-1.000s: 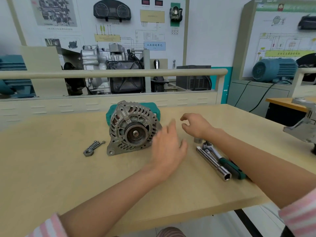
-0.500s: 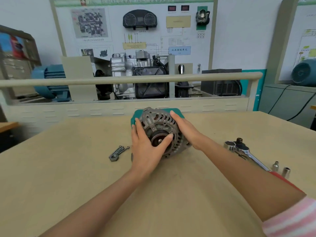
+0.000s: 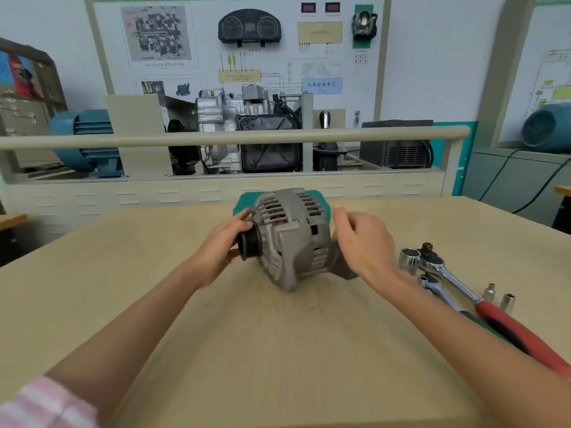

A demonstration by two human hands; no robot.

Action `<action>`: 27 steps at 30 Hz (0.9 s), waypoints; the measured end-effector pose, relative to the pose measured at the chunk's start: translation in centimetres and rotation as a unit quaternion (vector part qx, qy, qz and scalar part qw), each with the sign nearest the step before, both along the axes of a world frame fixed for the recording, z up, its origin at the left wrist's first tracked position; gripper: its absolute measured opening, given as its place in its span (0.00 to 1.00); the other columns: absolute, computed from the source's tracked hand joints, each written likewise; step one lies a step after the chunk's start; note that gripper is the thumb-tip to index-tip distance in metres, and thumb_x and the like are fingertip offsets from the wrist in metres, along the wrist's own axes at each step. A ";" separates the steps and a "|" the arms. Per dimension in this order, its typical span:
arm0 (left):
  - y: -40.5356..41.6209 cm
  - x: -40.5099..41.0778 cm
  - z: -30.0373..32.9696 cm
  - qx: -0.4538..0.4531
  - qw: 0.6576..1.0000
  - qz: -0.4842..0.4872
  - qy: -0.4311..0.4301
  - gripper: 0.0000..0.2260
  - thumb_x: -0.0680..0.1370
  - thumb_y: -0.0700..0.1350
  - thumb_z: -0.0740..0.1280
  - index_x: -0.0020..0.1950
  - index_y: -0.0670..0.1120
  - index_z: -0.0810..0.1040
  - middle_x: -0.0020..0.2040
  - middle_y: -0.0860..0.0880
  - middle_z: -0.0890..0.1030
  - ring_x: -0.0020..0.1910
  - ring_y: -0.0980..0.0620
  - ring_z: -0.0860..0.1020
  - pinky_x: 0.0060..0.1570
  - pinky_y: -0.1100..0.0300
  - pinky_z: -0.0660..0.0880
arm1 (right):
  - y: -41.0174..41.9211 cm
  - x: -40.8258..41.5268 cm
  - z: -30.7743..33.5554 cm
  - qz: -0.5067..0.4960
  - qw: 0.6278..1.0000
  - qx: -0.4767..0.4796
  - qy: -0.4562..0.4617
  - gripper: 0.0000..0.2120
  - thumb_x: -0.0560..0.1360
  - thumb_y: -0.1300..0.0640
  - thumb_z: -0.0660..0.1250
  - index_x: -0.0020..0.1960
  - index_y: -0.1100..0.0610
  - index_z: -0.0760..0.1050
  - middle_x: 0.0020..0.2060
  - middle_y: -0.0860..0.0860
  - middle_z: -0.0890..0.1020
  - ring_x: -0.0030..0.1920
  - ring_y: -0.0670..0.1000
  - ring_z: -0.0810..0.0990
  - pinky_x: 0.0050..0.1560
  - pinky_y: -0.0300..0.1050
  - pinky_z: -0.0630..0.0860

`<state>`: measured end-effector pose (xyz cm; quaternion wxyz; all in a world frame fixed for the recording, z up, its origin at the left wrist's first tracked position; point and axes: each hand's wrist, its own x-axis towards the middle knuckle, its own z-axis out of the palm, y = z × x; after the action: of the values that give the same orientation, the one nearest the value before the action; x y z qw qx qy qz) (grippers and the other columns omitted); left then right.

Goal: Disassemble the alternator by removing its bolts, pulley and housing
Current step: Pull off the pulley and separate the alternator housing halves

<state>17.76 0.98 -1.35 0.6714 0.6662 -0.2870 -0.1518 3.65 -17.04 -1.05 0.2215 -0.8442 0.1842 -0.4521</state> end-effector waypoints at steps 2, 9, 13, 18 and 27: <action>-0.5 -0.2 -0.3 -0.035 0.999 0.012 0.037 0.19 0.81 0.40 0.57 0.71 0.50 0.70 0.62 0.49 0.77 0.55 0.54 0.76 0.45 0.59 0.76 | -0.5 0.5 0.4 -0.004 0.998 0.062 -0.010 0.22 0.79 0.44 0.53 0.38 0.59 0.73 0.33 0.50 0.78 0.36 0.52 0.76 0.35 0.46 0.69; -2.6 -1.2 -1.0 -0.108 0.991 0.064 0.054 0.13 0.82 0.49 0.59 0.62 0.46 0.75 0.61 0.43 0.79 0.53 0.51 0.78 0.48 0.58 0.76 | -0.7 4.1 0.0 0.270 0.876 0.392 0.077 0.33 0.75 0.31 0.52 0.73 0.48 0.64 0.69 0.48 0.70 0.69 0.50 0.67 0.72 0.54 0.61; -3.6 -1.7 -1.3 -0.102 0.987 0.123 0.017 0.10 0.81 0.53 0.60 0.58 0.50 0.73 0.58 0.46 0.79 0.53 0.52 0.79 0.49 0.56 0.79 | -0.3 3.6 0.1 0.278 0.889 0.352 0.088 0.32 0.71 0.29 0.57 0.66 0.47 0.71 0.60 0.47 0.79 0.61 0.48 0.76 0.66 0.52 0.68; -3.7 -2.7 -0.8 -0.082 0.983 0.164 0.011 0.12 0.82 0.52 0.59 0.61 0.49 0.72 0.60 0.45 0.78 0.60 0.46 0.76 0.64 0.43 0.72 | 0.4 2.3 -0.4 0.267 0.891 0.365 0.028 0.20 0.74 0.37 0.61 0.51 0.51 0.80 0.42 0.47 0.86 0.45 0.46 0.84 0.47 0.40 0.77; -2.4 -3.9 -0.2 -0.104 0.982 0.141 0.077 0.05 0.82 0.50 0.60 0.49 0.53 0.74 0.51 0.48 0.81 0.47 0.53 0.80 0.38 0.60 0.76 | 2.7 0.3 -1.2 0.237 0.916 0.318 -0.054 0.19 0.72 0.39 0.63 0.51 0.52 0.82 0.42 0.48 0.85 0.46 0.47 0.83 0.48 0.44 0.80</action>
<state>13.88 -1.47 -1.53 0.7716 0.6129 -0.1518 -0.0765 3.95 -14.36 -2.27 0.5884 -0.7223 0.1004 -0.3493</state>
